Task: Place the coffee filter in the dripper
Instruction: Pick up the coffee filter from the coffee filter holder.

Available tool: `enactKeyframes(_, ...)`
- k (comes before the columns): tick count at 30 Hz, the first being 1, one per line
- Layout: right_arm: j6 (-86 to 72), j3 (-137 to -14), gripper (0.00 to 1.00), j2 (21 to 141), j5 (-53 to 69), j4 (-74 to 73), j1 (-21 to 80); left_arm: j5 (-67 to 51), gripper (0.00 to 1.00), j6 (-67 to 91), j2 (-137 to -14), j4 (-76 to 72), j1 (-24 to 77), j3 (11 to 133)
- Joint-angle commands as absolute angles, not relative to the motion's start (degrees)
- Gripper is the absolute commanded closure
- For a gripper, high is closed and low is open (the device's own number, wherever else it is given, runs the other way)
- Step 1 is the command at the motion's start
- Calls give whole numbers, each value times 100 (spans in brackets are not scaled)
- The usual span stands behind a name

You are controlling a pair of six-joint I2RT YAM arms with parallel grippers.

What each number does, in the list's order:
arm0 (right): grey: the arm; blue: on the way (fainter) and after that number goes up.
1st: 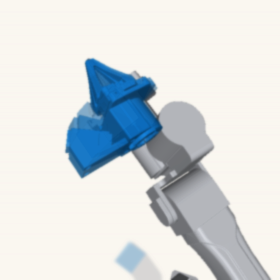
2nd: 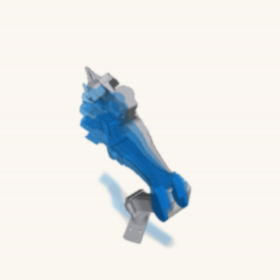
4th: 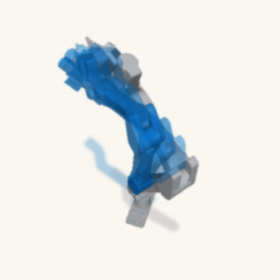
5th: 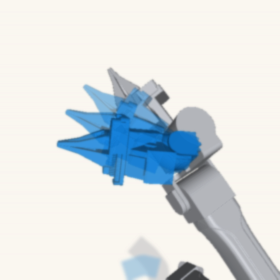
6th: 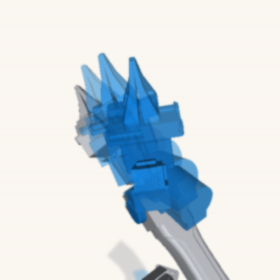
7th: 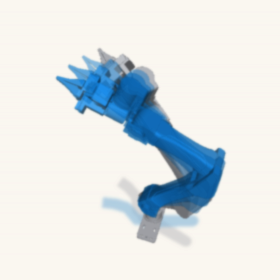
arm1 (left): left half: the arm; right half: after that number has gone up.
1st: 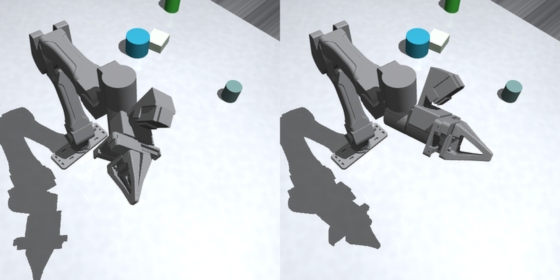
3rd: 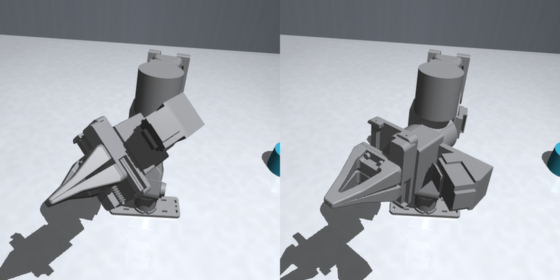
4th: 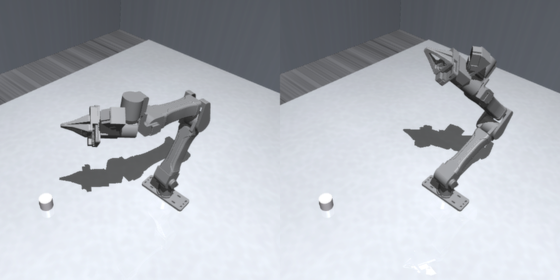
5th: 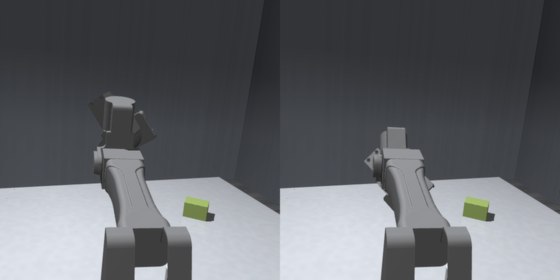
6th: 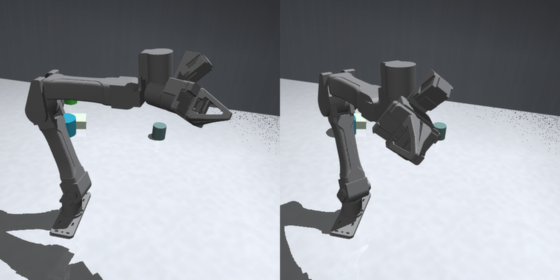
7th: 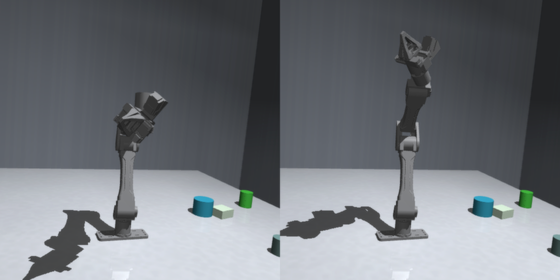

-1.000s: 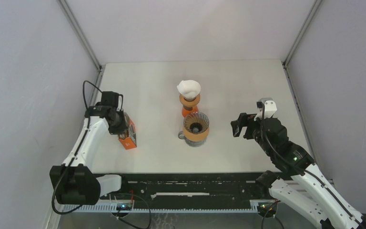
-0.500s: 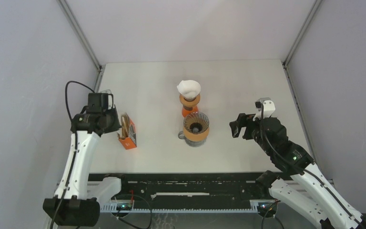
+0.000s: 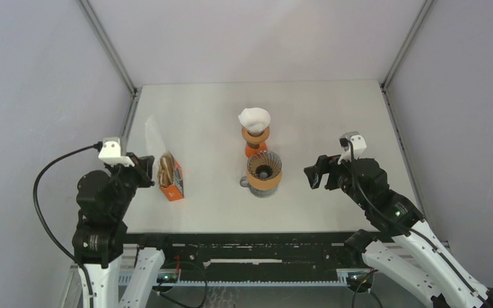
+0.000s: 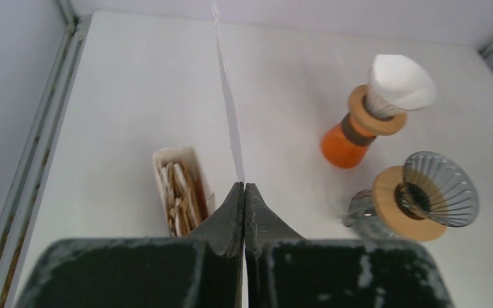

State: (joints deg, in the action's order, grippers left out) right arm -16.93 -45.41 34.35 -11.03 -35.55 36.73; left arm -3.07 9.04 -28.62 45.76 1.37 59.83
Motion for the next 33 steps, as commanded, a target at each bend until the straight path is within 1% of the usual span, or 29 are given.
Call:
enactKeyframes(1, -1573, -4823, 11, 3275, -850, -3180, 3647, -1559, 100, 845, -2666, 3182, 139, 5418)
enactKeyframes(5, -1560, -4890, 11, 3172, -680, -3085, 3647, -2357, 100, 1202, -2706, 2267, 146, 5069)
enactKeyframes(9, -1717, -4930, 11, 3136, -465, -2987, 3649, -2511, 100, 1506, -2740, 1436, 317, 4687)
enactKeyframes(12, -1811, -4946, 11, 3222, -283, -2898, 3647, -2176, 100, 1497, -2782, 844, 903, 4375)
enactKeyframes(16, -1854, -5068, 11, 3392, -137, -2824, 3641, -1269, 100, 1058, -3055, 480, 2115, 4246)
enactKeyframes(21, -1778, -5266, 11, 3613, -51, -2682, 3639, -392, 100, 581, -3445, -139, 3203, 4089)
enactKeyframes(26, -1855, -5487, 11, 3890, 79, -2602, 3639, 107, 100, -94, -3967, -664, 3957, 3967)
enactKeyframes(33, -2022, -5596, 11, 4350, 261, -2344, 3623, 468, 100, -911, -4588, -1165, 4494, 3819)
